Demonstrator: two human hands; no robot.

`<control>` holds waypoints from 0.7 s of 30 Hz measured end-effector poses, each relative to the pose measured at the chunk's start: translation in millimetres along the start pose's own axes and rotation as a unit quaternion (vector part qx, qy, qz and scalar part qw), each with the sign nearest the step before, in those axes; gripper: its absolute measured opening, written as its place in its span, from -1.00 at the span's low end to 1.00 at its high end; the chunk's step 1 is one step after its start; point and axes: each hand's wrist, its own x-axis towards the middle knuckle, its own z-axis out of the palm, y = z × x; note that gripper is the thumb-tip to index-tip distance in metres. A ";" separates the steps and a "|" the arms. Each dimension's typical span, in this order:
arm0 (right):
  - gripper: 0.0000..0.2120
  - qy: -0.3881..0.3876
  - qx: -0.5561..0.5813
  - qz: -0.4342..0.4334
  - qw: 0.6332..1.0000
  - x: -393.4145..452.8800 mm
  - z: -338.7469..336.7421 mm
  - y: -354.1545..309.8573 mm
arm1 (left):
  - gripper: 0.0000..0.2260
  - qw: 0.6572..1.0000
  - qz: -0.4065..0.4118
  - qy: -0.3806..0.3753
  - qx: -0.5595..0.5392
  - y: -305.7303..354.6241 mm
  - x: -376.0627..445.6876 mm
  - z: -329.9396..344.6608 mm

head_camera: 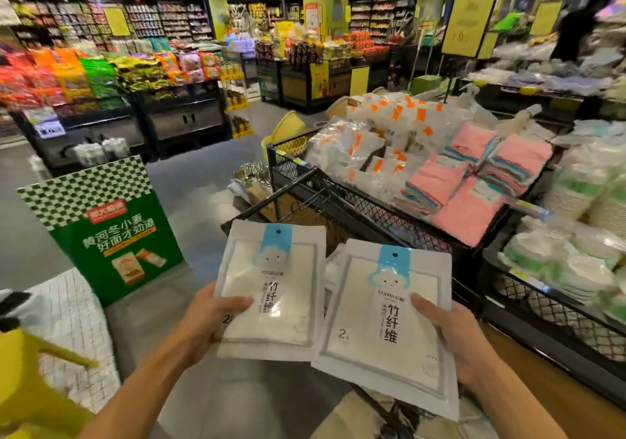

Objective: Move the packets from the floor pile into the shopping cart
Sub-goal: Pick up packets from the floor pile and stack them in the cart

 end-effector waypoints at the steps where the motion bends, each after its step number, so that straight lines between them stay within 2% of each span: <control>1: -0.70 0.009 0.005 0.000 1.000 5.5 0.9 0.3 | -0.68 1.000 -0.001 -0.006 0.006 0.9 12.5 2.6; 10: -0.74 0.083 0.031 0.003 0.996 101.1 -13.7 0.8 | -0.71 0.996 -0.051 -0.062 0.027 0.2 139.0 38.8; 18: -0.71 0.136 0.056 0.036 0.989 205.6 -25.5 5.4 | -0.65 0.990 -0.098 -0.085 0.062 13.2 258.2 63.8; 21: -0.72 0.178 0.054 0.055 0.981 226.1 -35.1 8.0 | -0.62 0.987 -0.110 -0.093 0.071 4.0 296.8 80.4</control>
